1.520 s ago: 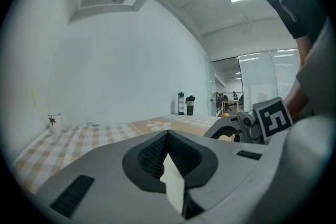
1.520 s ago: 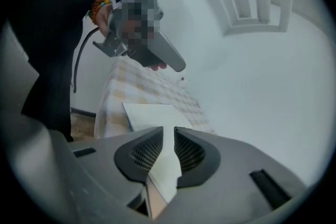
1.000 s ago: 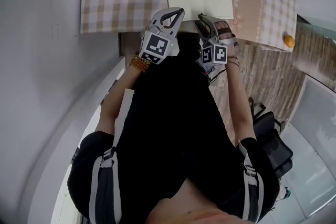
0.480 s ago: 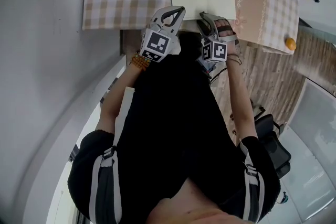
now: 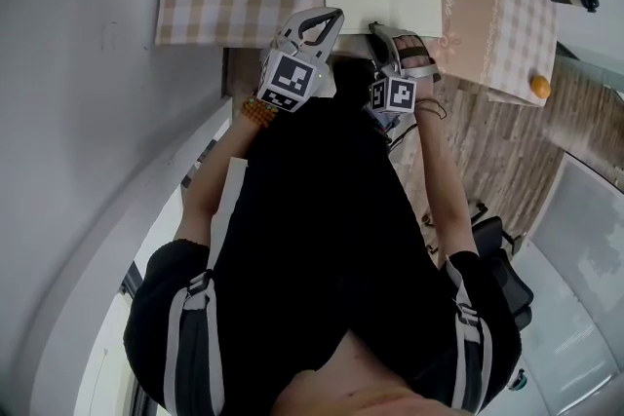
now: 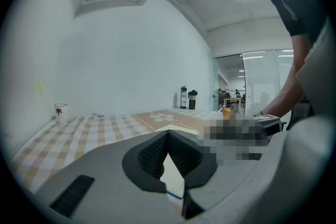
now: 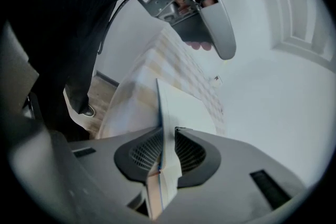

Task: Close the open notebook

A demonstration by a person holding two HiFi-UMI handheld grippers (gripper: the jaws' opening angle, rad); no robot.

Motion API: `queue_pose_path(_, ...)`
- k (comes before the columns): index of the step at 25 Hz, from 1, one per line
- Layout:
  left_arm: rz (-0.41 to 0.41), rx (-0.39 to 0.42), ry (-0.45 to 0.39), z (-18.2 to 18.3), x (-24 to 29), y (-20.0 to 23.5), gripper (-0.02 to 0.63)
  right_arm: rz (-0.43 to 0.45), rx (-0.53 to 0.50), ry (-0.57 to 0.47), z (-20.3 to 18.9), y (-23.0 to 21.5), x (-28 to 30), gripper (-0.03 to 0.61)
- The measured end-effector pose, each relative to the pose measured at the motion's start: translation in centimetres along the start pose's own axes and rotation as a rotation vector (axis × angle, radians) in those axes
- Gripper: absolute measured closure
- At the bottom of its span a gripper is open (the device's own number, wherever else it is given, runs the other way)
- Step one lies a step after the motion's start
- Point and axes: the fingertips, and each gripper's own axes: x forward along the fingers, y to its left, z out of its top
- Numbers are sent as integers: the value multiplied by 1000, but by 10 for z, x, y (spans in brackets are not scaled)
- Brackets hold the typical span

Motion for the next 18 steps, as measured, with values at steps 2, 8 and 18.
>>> queue_pose_path(2, 7, 0, -3, 0, -2, 2, 601, -9, 5, 6, 0, 2, 0, 509)
queue_pose_path(8, 23, -1, -2, -4, -9, 5, 601, -19, 72, -5, -1, 3, 0, 515)
queue_pose_path(18, 50, -9, -24, -10, -18, 11, 601, -66, 334, -56, -1, -5, -7, 532)
